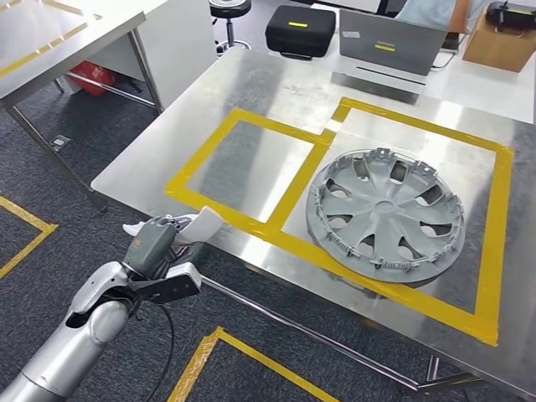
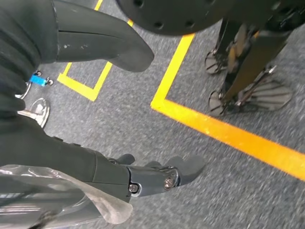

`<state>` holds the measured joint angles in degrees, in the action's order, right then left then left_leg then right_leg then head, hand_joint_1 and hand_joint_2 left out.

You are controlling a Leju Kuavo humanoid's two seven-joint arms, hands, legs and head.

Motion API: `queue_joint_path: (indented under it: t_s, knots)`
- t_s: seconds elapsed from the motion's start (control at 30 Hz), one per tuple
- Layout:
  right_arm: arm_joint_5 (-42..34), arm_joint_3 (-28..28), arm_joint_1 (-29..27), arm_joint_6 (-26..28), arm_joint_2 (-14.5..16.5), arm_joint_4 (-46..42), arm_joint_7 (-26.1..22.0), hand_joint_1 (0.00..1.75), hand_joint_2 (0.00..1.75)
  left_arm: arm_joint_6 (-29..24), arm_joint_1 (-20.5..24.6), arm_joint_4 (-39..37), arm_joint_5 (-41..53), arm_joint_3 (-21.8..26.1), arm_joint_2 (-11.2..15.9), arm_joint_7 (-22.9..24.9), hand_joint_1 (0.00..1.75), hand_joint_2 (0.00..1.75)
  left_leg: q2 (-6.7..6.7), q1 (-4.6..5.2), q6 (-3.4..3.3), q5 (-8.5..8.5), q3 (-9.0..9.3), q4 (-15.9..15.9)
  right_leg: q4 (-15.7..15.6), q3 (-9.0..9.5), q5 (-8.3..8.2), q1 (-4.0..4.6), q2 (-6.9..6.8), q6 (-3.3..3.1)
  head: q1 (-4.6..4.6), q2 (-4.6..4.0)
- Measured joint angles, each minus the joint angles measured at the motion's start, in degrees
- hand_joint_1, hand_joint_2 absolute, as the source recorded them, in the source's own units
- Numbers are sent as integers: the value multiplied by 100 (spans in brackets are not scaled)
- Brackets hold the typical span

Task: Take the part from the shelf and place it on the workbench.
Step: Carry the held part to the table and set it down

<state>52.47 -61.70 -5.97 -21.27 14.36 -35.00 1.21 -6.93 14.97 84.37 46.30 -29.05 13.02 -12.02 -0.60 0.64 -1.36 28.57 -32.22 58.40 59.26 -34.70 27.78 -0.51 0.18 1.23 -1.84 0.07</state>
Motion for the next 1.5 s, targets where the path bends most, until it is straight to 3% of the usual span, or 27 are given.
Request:
queue_joint_path:
  t_s: [0.13, 0.17, 0.23, 0.27, 0.3, 0.33, 0.37, 0.43, 0.47, 0.5, 0.63, 0.7, 0.77, 0.8, 0.83, 0.9, 0.97, 1.03, 1.1, 1.17, 1.23, 1.3, 1.33, 1.37, 1.4, 1.47, 1.5]
  knots:
    - [1, -1, -10, -3, 2, 1, 1, 0, 175, 0, 10, 2, -1, 1, -2, 0, 175, 175, 3, -5, 106, 112, -38, 118, -68, 72, 30, -16, 7, -105, -17, 1]
    - [1, -1, -6, -2, 2, 0, 0, 0, 175, -1, 16, 3, -1, 2, -2, 0, 175, 175, 6, -14, 138, 229, -132, 335, -84, 100, 36, -27, 7, -135, -25, 1]
    - [0, -3, -4, 3, 1, -1, -1, 0, 175, -1, 14, 2, -1, 3, -1, 0, 175, 175, 10, -41, 184, 542, -509, 1088, -88, 142, 66, -23, 10, -177, -39, 1]
    - [0, -4, -5, 4, 0, -1, -1, 0, 175, 0, 0, 2, -1, 3, -1, 1, 175, 175, 10, -54, 198, 647, -712, 1445, -87, 162, 83, -19, 16, -186, -37, 0]
    - [1, -4, -7, 3, 0, 0, -1, 0, 175, 1, -15, 2, -1, 2, -1, 1, 175, 175, 10, -65, 206, 649, -850, 1648, -87, 183, 102, -16, 27, -188, -39, 0]
    - [1, -4, -8, 1, 0, 1, -1, 0, 175, 1, -26, 2, -1, 2, -2, 0, 175, 175, 10, -74, 208, 530, -879, 1621, -87, 211, 120, -16, 43, -184, -42, 0]
    - [1, -4, -9, -1, 0, 1, -1, 0, 175, 1, -31, 2, -1, 2, -2, 0, 175, 175, 8, -81, 201, 307, -799, 1372, -87, 248, 142, -16, 65, -174, -40, 0]
    - [1, -3, -4, -2, 0, 1, -1, 0, 175, 1, -28, 2, -1, 3, -1, 1, 175, 175, -30, -85, 174, -126, -480, 607, -87, 303, 193, -14, 113, -138, -37, 0]
    - [0, -2, 3, -1, 0, 0, -1, 0, 175, 1, -21, 2, -1, 3, -1, 1, 175, 175, -51, -79, 155, -217, -345, 304, -83, 312, 212, -13, 137, -109, -36, 0]
    - [-1, -2, 8, 0, 0, 0, -1, 0, 175, 2, -19, 2, -1, 4, 0, 1, 175, 175, -68, -67, 138, -226, -274, 142, -84, 305, 220, -16, 157, -78, -31, 0]
    - [1, -2, -2, -2, 1, 1, 0, 0, 175, 0, -1, 4, 0, 4, -8, 2, 175, 175, -6, -58, 30, -186, -183, -2, -7, 235, 295, -36, 163, 42, -17, 0]
    - [0, -1, 4, -3, 0, 1, 0, 0, 175, 0, 11, 5, -1, 4, -10, 2, 175, 175, 73, -69, -39, -181, -126, -54, 489, -31, 542, -28, 85, 69, 3, 0]
    - [1, 0, 4, -4, 0, 2, 0, 0, 175, 2, 9, 4, 1, 1, -10, 2, 175, 175, 150, -52, -82, -153, -114, -52, 1229, -458, 799, -24, 39, 86, 15, 0]
    - [1, -1, 0, -5, 0, 2, 0, 0, 175, 2, 5, 4, 1, -3, -13, 1, 175, 175, 190, -43, -91, -138, -105, -50, 1459, -617, 823, -23, 32, 91, 14, 0]
    - [1, -2, -5, -3, 0, 1, 1, 0, 175, 3, 2, 4, 2, -6, -15, 1, 175, 175, 230, -36, -93, -121, -91, -47, 1476, -670, 734, -22, 24, 91, 15, 0]
    - [1, -4, -8, 2, 0, 1, 0, 0, 175, 3, 2, 4, 2, -8, -17, 2, 175, 175, 312, -31, -74, -69, -37, -35, 882, -436, 305, -19, -80, 79, 16, 0]
    - [2, -3, 9, 5, 0, 1, 0, 0, 175, 3, 4, 4, 1, -8, -15, 2, 175, 175, 394, -4, -27, -4, 8, -3, 194, -103, 43, 20, -307, 50, 19, 0]
    - [2, -1, 30, 1, 0, 1, 0, 0, 175, 3, 7, 4, 1, -7, -11, 2, 175, 175, 486, 28, 19, 32, 27, 15, -17, 9, 42, 57, -377, 3, 10, 0]
    - [1, -2, 22, -3, 1, 1, 0, 0, 175, 3, 12, 5, 0, -6, -10, 2, 175, 175, 561, 23, 61, 66, 47, 18, -41, 21, 19, 43, -251, -55, 4, 0]
    - [1, -3, 13, -2, 1, 0, 0, 0, 175, 1, 15, 5, -1, -5, -11, 1, 175, 175, 411, -6, 120, 225, -16, 214, -64, 40, 1, 15, -133, -113, -9, 0]
    - [-1, -2, 23, 4, 1, -1, -1, 0, 175, 0, 10, 4, -1, -2, -1, 1, 175, 175, 188, -44, 167, 557, -310, 864, -72, 52, -5, -1, -6, -152, -29, 0]
    - [0, -2, 23, 5, 0, -2, 0, 0, 175, 2, -10, 1, -1, -1, 10, 2, 175, 175, 134, -63, 187, 783, -673, 1560, -72, 56, -3, -1, 139, -163, -31, 0]
    - [1, -2, 20, 2, 0, -1, 0, 0, 175, 2, -19, 1, -1, -1, 11, 2, 175, 175, 132, -67, 187, 746, -755, 1671, -71, 61, -3, -1, 213, -163, -31, 0]
    - [1, -2, 18, 0, 0, -1, 0, 0, 175, 3, -24, 1, -1, -1, 11, 1, 175, 175, 121, -73, 181, 588, -724, 1540, -71, 73, -2, -2, 290, -161, -32, 0]
    - [1, -2, 17, -2, 0, 0, 0, 0, 175, 3, -23, 1, -1, -1, 11, 0, 175, 175, 74, -83, 168, 351, -596, 1210, -71, 88, 1, -4, 365, -156, -33, 0]
    - [1, -2, 24, -2, 0, 0, 0, 0, 175, 3, -16, 2, -1, 1, 13, 0, 175, 175, -169, -112, 138, -17, -269, 449, -65, 101, 7, -6, 508, -126, -28, 0]
    - [1, -2, 29, -2, 0, -1, 0, 0, 175, 3, -12, 1, 0, 1, 14, 1, 175, 175, -271, -117, 128, -83, -166, 210, -64, 87, 2, -13, 570, -94, -28, 0]
